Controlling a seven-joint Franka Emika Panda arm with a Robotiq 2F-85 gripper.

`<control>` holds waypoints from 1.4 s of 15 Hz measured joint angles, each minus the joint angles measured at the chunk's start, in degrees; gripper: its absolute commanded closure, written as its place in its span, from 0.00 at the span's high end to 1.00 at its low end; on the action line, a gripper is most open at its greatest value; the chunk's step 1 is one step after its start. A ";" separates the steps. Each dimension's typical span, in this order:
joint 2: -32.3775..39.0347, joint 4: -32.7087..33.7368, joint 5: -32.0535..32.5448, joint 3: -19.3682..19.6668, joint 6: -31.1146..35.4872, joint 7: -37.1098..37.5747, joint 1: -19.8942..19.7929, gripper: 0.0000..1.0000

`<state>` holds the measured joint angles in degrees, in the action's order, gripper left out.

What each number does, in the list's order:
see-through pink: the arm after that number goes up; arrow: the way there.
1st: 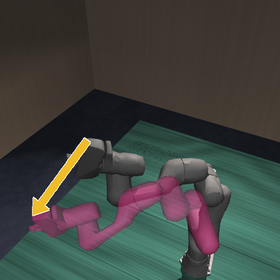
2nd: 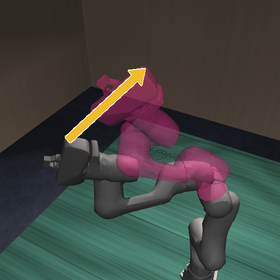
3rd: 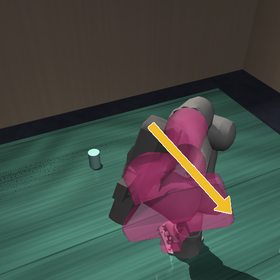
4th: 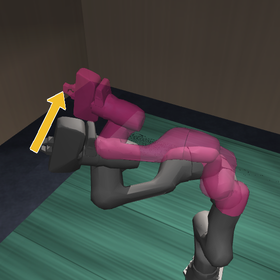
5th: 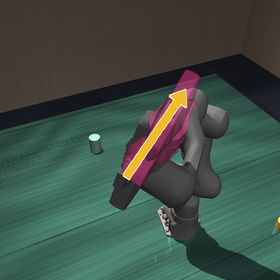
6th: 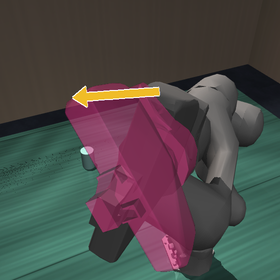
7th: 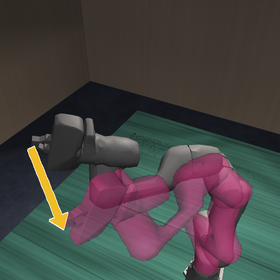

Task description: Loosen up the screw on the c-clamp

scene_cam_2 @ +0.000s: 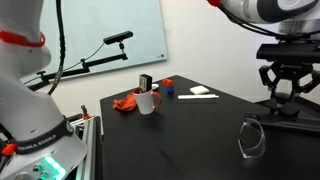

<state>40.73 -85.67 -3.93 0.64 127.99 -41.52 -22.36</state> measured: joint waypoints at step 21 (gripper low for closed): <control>1.64 8.84 -0.66 1.87 -6.19 19.74 2.16 1.00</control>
<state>42.37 -76.83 -4.58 2.51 121.80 -21.77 -20.20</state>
